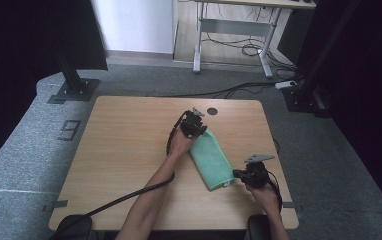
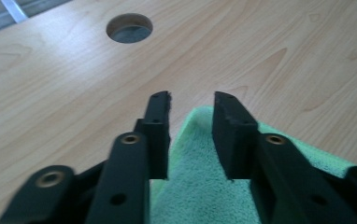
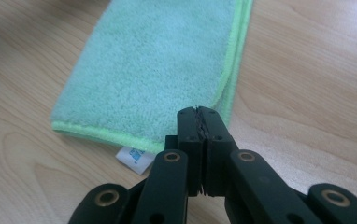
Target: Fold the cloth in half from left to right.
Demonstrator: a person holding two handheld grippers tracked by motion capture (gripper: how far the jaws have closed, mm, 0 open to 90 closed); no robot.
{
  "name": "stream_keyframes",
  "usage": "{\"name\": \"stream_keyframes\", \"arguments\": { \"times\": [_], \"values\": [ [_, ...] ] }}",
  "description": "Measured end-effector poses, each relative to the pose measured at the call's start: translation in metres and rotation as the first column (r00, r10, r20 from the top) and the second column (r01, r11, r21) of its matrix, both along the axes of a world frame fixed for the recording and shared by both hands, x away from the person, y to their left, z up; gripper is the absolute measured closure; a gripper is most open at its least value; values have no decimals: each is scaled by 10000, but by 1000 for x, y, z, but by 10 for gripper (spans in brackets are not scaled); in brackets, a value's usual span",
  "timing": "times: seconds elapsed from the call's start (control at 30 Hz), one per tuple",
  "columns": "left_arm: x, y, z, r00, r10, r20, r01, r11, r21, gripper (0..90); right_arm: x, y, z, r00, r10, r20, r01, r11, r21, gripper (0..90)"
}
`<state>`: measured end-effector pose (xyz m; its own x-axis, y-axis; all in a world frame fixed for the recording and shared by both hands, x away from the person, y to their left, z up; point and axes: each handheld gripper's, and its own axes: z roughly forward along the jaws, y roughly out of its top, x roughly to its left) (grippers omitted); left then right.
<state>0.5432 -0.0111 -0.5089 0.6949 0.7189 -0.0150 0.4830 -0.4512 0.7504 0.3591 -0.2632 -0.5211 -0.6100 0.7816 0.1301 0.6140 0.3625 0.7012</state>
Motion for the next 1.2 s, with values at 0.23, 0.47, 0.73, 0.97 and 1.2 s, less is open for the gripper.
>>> {"name": "stream_keyframes", "arguments": {
  "times": [0.23, 0.47, 0.73, 0.97, 1.2],
  "values": [
    [-4, -1, 2, 9998, -188, 10, 188, 9998, -56, 498, 2, -2, -6, 9998, -128, -149, 124, 9996, -254, 871],
    [-18, 3, 1, 9996, -272, -26, 269, 9976, -643, 370, 3, -6, -8, 9992, -340, -225, 332, 9988, -347, 821],
    [-42, 9, -7, 9987, -515, -28, 513, 9982, -324, 276, 4, -11, -8, 9973, -732, -70, 726, 9954, -631, 719],
    [-66, 17, -11, 9978, -663, 31, 663, 9977, -136, 191, 6, -14, -5, 9936, -1062, 385, 1085, 9921, -634, 547],
    [-90, 24, -15, 9974, -707, 144, 706, 9975, 38, 142, 14, -11, -8, 9889, -1289, 736, 1338, 9888, -667, 373]
  ]
}}
